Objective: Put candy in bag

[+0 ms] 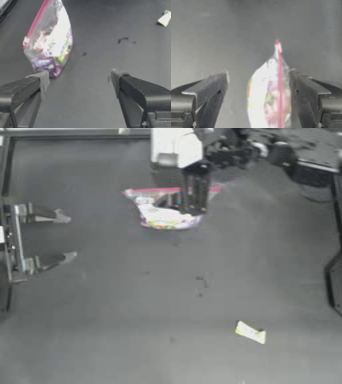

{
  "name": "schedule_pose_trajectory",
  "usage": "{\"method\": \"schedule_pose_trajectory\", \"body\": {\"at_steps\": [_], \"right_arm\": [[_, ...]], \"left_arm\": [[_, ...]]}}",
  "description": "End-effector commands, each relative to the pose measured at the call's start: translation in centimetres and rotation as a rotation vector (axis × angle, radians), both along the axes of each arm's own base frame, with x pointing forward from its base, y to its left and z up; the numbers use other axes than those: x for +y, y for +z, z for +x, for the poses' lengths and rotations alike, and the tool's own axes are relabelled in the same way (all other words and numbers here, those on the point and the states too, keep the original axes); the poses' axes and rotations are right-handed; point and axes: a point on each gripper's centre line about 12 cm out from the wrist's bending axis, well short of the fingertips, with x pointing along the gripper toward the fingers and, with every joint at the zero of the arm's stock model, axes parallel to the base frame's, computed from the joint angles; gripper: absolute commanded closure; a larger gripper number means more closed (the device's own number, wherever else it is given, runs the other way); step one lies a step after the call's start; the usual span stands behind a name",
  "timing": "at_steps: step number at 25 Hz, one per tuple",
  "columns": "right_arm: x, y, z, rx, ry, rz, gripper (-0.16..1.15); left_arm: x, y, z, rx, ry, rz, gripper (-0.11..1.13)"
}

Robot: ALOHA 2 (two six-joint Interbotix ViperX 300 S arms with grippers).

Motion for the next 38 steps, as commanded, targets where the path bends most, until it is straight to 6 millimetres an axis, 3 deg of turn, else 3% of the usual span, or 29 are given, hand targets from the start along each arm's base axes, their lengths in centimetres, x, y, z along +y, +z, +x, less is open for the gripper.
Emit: {"method": "schedule_pose_trajectory", "body": {"at_steps": [1, 10, 19, 38], "right_arm": [[-0.6, 1.9, 0.9, -0.024, 0.003, -0.034, -0.01], [-1.3, 0.1, 3.5, 0.062, 0.029, -0.037, -0.01], [-0.7, -1.1, 5.5, 0.108, 0.066, -0.058, 0.00], [-0.8, -3.0, 8.3, 0.223, 0.099, -0.090, 0.00]], "left_arm": [[0.0, 0.5, 0.2, -0.017, 0.000, 0.002, 0.00], [0.1, 0.5, 0.2, -0.015, 0.001, 0.000, 0.00], [0.1, 0.5, 0.3, -0.014, 0.002, -0.004, 0.00], [0.1, 0.4, 0.3, -0.011, 0.003, -0.009, 0.00]]}}
